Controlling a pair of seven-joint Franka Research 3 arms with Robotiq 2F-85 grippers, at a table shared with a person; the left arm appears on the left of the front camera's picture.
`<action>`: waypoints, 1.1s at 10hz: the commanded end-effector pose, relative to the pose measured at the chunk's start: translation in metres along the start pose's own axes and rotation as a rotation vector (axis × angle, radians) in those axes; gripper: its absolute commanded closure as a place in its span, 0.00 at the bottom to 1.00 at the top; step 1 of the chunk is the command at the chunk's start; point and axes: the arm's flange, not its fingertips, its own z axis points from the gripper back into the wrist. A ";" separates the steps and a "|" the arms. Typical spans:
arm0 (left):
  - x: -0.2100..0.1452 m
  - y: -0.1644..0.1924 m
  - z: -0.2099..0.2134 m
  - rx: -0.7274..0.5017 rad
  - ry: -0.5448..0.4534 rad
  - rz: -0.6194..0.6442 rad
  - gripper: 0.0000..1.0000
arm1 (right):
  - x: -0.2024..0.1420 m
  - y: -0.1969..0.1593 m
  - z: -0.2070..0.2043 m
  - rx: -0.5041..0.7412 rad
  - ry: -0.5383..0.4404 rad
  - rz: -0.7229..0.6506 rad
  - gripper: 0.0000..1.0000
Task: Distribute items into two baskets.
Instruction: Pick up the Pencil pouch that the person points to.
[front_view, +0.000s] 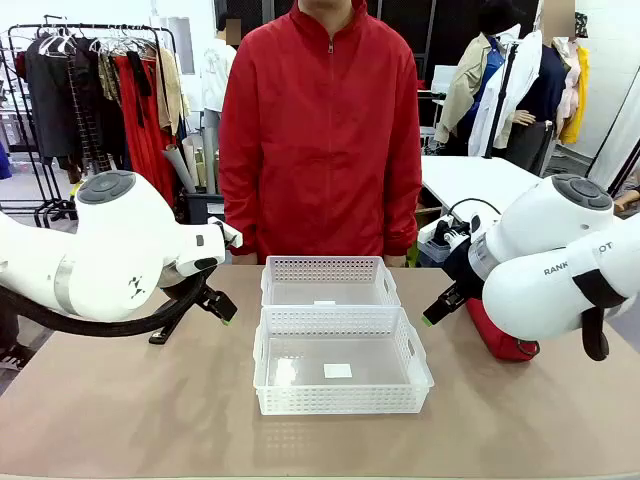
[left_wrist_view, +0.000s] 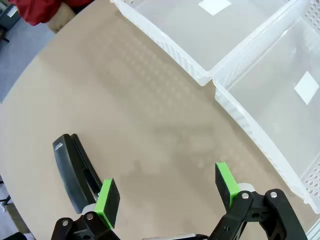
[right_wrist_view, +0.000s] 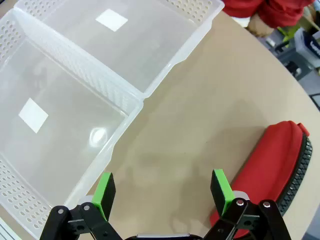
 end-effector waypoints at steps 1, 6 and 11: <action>0.000 0.000 0.000 0.000 0.000 0.000 0.00 | 0.000 0.000 0.000 0.000 0.000 0.000 0.00; 0.000 0.000 0.000 0.000 0.000 0.000 0.00 | 0.000 0.000 0.000 0.000 0.000 0.000 0.00; 0.000 0.000 0.000 0.000 0.000 0.000 0.00 | 0.000 0.000 0.000 0.000 0.000 0.000 0.00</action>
